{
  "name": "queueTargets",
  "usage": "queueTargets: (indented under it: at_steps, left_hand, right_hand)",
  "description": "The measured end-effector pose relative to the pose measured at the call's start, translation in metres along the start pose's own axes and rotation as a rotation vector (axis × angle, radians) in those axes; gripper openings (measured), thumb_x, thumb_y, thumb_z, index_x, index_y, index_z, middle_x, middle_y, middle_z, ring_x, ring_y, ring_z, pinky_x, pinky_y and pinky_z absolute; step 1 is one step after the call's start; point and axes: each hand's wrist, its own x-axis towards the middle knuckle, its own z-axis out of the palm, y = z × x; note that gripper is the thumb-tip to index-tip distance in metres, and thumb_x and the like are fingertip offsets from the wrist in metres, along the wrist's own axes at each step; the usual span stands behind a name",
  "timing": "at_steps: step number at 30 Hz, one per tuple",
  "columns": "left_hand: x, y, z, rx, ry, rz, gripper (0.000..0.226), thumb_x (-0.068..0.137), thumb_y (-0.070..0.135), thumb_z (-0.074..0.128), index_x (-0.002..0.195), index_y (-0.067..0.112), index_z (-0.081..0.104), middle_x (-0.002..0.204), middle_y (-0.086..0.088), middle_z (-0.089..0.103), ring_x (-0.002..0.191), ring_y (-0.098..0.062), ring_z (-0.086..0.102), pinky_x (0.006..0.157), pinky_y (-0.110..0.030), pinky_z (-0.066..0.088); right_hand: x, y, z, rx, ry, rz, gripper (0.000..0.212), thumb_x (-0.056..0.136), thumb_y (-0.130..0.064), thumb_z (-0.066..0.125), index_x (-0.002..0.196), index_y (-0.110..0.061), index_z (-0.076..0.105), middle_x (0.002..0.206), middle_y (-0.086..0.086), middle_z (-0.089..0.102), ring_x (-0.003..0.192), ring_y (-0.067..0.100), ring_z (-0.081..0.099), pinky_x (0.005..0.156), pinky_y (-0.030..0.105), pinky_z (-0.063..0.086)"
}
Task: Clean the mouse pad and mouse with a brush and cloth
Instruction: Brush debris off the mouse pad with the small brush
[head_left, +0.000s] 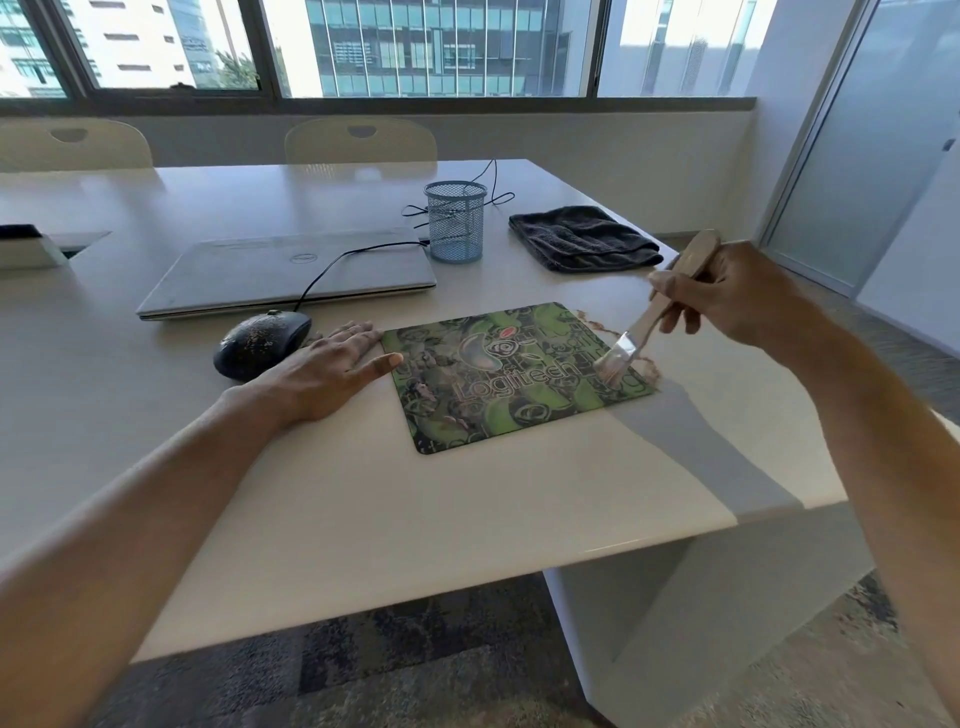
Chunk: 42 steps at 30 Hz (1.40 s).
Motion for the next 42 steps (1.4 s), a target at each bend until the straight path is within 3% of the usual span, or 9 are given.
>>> queueTargets:
  at_steps: [2, 4, 12, 16, 20, 23, 34, 39, 42]
  left_hand:
    - [0.001, -0.001, 0.001, 0.007, 0.011, 0.000, 0.078, 0.084, 0.062, 0.022, 0.147, 0.016, 0.023, 0.156, -0.002, 0.015, 0.144, -0.010, 0.009, 0.117, -0.031, 0.005]
    - [0.002, -0.002, 0.002, 0.010, 0.016, -0.003, 0.074, 0.087, 0.060, 0.024, 0.147, 0.016, 0.023, 0.156, -0.003, 0.015, 0.144, -0.011, 0.009, 0.117, -0.032, 0.006]
    - [0.004, -0.003, 0.003, 0.015, 0.005, -0.001, 0.077, 0.086, 0.062, 0.023, 0.147, 0.016, 0.022, 0.157, -0.002, 0.014, 0.144, -0.010, 0.008, 0.118, -0.031, 0.005]
    - [0.004, -0.004, 0.002, 0.018, 0.003, 0.001, 0.080, 0.082, 0.065, 0.021, 0.147, 0.017, 0.022, 0.157, -0.001, 0.015, 0.144, -0.010, 0.009, 0.117, -0.030, 0.005]
    - [0.004, -0.003, 0.002, 0.013, 0.002, 0.000, 0.089, 0.075, 0.069, 0.017, 0.147, 0.016, 0.022, 0.156, -0.002, 0.015, 0.144, -0.010, 0.011, 0.116, -0.027, 0.005]
    - [0.005, -0.004, 0.001, 0.020, -0.001, 0.003, 0.091, 0.074, 0.070, 0.015, 0.147, 0.016, 0.022, 0.156, -0.003, 0.015, 0.144, -0.011, 0.011, 0.116, -0.028, 0.005]
    - [0.005, -0.005, 0.002, 0.009, 0.005, 0.003, 0.086, 0.077, 0.068, 0.018, 0.147, 0.017, 0.023, 0.156, -0.002, 0.016, 0.144, -0.010, 0.011, 0.117, -0.029, 0.005]
    - [0.006, -0.004, 0.003, 0.018, -0.001, 0.002, 0.090, 0.074, 0.070, 0.017, 0.147, 0.018, 0.022, 0.156, -0.001, 0.015, 0.144, -0.010, 0.010, 0.117, -0.029, 0.006]
    - [0.005, -0.005, 0.003, 0.006, 0.005, 0.002, 0.091, 0.073, 0.071, 0.017, 0.147, 0.017, 0.022, 0.156, -0.002, 0.015, 0.144, -0.010, 0.010, 0.117, -0.029, 0.006]
  right_hand:
    - [0.001, 0.000, 0.006, 0.000, -0.057, 0.002, 0.025, 0.090, -0.022, 0.057, 0.067, -0.017, 0.065, 0.050, -0.008, 0.066, 0.045, 0.013, 0.055, 0.059, 0.036, 0.050]
    - [0.002, 0.005, 0.004, -0.045, -0.075, 0.021, 0.025, 0.090, -0.021, 0.058, 0.067, -0.014, 0.065, 0.050, -0.008, 0.066, 0.042, 0.009, 0.052, 0.059, 0.040, 0.049]
    - [0.002, 0.015, -0.024, -0.276, 0.004, 0.068, 0.031, 0.089, -0.025, 0.059, 0.060, -0.015, 0.065, 0.047, -0.024, 0.061, 0.041, -0.002, 0.052, 0.053, 0.025, 0.045]
    - [0.004, 0.002, -0.011, -0.052, 0.019, 0.005, 0.026, 0.090, -0.024, 0.057, 0.066, -0.018, 0.066, 0.046, -0.019, 0.062, 0.040, -0.001, 0.053, 0.045, 0.006, 0.041]
    - [0.006, -0.013, 0.024, 0.181, -0.016, -0.016, 0.025, 0.089, -0.025, 0.058, 0.067, -0.017, 0.066, 0.055, -0.001, 0.068, 0.053, 0.019, 0.060, 0.054, 0.025, 0.045]
    - [0.004, -0.028, 0.052, 0.248, -0.024, -0.044, 0.026, 0.090, -0.023, 0.058, 0.066, -0.017, 0.066, 0.053, -0.003, 0.068, 0.045, 0.008, 0.056, 0.047, 0.017, 0.043]
    - [0.006, -0.005, 0.019, -0.111, -0.039, 0.127, 0.022, 0.090, -0.026, 0.058, 0.081, -0.009, 0.069, 0.061, 0.003, 0.067, 0.052, 0.018, 0.050, 0.056, 0.028, 0.043]
    - [0.004, -0.004, -0.003, -0.265, 0.067, 0.112, 0.029, 0.089, -0.027, 0.059, 0.066, -0.011, 0.067, 0.050, -0.009, 0.059, 0.043, 0.008, 0.045, 0.049, 0.025, 0.034]
    - [0.004, -0.027, 0.011, -0.120, 0.026, 0.033, 0.022, 0.089, -0.027, 0.059, 0.073, -0.015, 0.067, 0.054, -0.006, 0.063, 0.048, 0.018, 0.049, 0.052, 0.029, 0.041]
